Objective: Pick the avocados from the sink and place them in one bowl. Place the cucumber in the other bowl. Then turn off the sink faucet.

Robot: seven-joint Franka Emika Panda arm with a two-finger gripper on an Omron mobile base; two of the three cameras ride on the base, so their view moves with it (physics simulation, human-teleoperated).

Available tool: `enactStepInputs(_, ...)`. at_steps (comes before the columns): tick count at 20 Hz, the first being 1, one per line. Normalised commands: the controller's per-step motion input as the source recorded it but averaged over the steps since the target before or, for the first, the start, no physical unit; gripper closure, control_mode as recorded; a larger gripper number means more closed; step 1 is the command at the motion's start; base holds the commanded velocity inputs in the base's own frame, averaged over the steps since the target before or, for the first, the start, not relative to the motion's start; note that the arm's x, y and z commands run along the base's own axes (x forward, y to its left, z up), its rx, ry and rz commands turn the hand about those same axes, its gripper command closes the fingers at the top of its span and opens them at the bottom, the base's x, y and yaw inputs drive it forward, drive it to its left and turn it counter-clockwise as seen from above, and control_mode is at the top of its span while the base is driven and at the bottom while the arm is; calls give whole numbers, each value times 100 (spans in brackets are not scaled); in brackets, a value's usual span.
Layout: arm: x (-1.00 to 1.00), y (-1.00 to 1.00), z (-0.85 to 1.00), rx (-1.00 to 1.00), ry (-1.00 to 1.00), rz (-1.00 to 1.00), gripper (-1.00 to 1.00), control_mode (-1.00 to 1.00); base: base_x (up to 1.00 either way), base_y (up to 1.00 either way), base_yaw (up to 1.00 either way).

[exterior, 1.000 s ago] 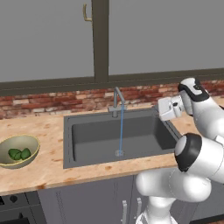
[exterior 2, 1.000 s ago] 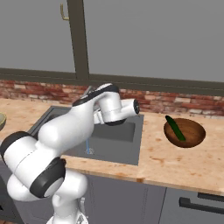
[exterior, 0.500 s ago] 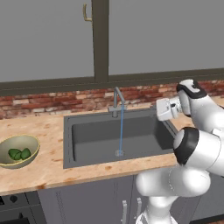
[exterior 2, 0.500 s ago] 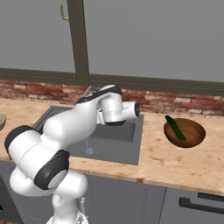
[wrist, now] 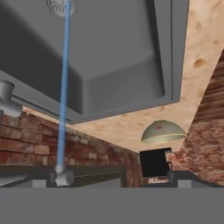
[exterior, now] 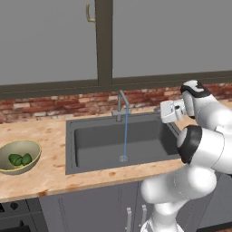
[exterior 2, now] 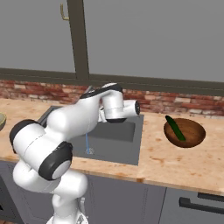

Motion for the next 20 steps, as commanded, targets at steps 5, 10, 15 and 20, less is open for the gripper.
enactStepInputs(5,9,0,-7,0,0,-3,-100,-100,0,0,0)
enactStepInputs(10,20,0,-3,2,0,-7,-100,-100,0,0,0)
enactStepInputs(15,19,0,-7,3,0,-2,-100,-100,0,0,0)
enactStepInputs(20,23,0,-11,0,1,0,-100,-100,0,0,0)
